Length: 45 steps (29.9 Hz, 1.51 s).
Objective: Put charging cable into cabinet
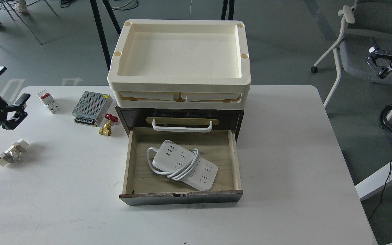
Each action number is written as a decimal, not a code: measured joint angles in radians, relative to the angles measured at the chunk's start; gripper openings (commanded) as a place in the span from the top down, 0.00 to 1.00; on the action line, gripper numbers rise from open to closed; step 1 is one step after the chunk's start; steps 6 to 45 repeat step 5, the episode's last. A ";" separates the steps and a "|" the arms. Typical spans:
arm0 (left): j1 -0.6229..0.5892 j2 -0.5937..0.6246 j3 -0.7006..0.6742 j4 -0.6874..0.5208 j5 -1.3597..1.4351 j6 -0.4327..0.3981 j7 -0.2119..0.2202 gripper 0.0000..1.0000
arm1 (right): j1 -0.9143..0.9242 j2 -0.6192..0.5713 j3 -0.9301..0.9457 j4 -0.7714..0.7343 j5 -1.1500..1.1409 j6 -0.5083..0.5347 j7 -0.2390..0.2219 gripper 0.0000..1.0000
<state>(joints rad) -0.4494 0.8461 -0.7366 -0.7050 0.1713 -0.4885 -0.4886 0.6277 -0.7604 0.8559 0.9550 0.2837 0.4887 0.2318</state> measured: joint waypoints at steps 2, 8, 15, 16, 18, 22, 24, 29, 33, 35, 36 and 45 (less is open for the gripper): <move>-0.052 -0.005 -0.005 0.042 -0.001 0.000 0.000 0.02 | -0.002 0.000 0.002 0.018 -0.013 0.000 0.000 0.00; -0.098 -0.024 -0.007 0.061 -0.002 0.000 0.000 0.01 | -0.002 0.011 0.013 0.024 -0.030 0.000 0.002 0.00; -0.098 -0.024 -0.007 0.061 -0.002 0.000 0.000 0.01 | -0.002 0.011 0.013 0.024 -0.030 0.000 0.002 0.00; -0.098 -0.024 -0.007 0.061 -0.002 0.000 0.000 0.01 | -0.002 0.011 0.013 0.024 -0.030 0.000 0.002 0.00; -0.098 -0.024 -0.007 0.061 -0.002 0.000 0.000 0.01 | -0.002 0.011 0.013 0.024 -0.030 0.000 0.002 0.00; -0.098 -0.024 -0.007 0.061 -0.002 0.000 0.000 0.01 | -0.002 0.011 0.013 0.024 -0.030 0.000 0.002 0.00; -0.098 -0.024 -0.007 0.061 -0.002 0.000 0.000 0.01 | -0.002 0.011 0.013 0.024 -0.030 0.000 0.002 0.00; -0.098 -0.024 -0.007 0.061 -0.002 0.000 0.000 0.01 | -0.002 0.011 0.013 0.024 -0.030 0.000 0.002 0.00; -0.098 -0.024 -0.007 0.061 -0.002 0.000 0.000 0.01 | -0.002 0.011 0.013 0.024 -0.030 0.000 0.002 0.00; -0.098 -0.024 -0.007 0.061 -0.002 0.000 0.000 0.01 | -0.002 0.011 0.013 0.024 -0.030 0.000 0.002 0.00; -0.098 -0.024 -0.007 0.061 -0.002 0.000 0.000 0.01 | -0.002 0.011 0.013 0.024 -0.030 0.000 0.002 0.00; -0.098 -0.024 -0.007 0.061 -0.002 0.000 0.000 0.01 | -0.002 0.011 0.013 0.024 -0.030 0.000 0.002 0.00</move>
